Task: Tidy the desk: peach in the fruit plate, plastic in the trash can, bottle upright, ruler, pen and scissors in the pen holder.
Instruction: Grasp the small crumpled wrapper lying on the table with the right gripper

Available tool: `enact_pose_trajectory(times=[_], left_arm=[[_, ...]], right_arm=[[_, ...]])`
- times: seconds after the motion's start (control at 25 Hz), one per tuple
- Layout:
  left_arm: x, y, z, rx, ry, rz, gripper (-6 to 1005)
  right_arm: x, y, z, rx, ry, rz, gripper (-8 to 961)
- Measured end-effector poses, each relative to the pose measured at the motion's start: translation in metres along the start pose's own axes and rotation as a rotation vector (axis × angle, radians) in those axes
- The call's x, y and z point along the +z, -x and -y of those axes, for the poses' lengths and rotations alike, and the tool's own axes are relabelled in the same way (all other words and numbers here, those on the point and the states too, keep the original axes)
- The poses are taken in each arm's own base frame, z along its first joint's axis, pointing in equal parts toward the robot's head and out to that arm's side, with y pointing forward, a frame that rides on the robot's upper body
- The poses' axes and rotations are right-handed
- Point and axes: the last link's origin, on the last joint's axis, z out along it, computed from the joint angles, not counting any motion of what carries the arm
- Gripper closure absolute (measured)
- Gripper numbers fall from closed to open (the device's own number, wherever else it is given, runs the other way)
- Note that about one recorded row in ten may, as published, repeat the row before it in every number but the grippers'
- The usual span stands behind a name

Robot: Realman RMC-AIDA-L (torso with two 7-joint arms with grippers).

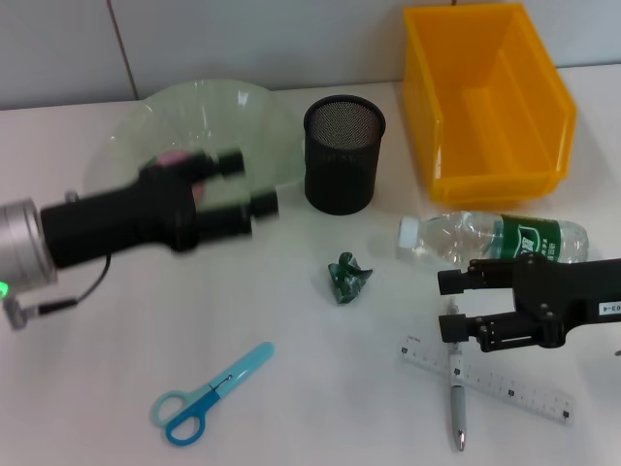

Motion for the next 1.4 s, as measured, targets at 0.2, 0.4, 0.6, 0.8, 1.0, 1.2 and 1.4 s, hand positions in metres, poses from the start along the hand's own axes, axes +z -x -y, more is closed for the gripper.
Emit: enact_pose_trajectory(times=[0.2, 0.4, 0.6, 0.8, 1.0, 1.2, 1.4], left_arm=[[-0.004, 0.021, -0.017, -0.031, 0.116, 0.134, 131], [0.002, 0.039, -0.024, -0.002, 0.14, 0.203, 131], [0.005, 0.042, -0.024, 0.009, 0.15, 0.201, 131], [0.005, 0.041, -0.022, 0.011, 0.141, 0.203, 131], [0.004, 0.042, -0.02, 0.01, 0.121, 0.203, 132], [0.002, 0.043, -0.018, 0.011, 0.111, 0.208, 132], [0.001, 0.044, -0.017, 0.012, 0.102, 0.214, 132]], right_arm=[[-0.002, 0.001, 0.001, -0.005, -0.004, -0.002, 192], [-0.003, 0.003, 0.002, -0.017, -0.006, -0.011, 191], [0.001, 0.009, 0.004, -0.034, -0.002, -0.022, 191], [0.001, 0.04, 0.01, -0.044, -0.02, -0.088, 191], [0.002, 0.089, 0.015, -0.081, -0.054, -0.211, 192], [0.016, 0.135, 0.02, -0.102, -0.07, -0.332, 193], [0.039, 0.154, 0.028, -0.146, -0.115, -0.456, 199]])
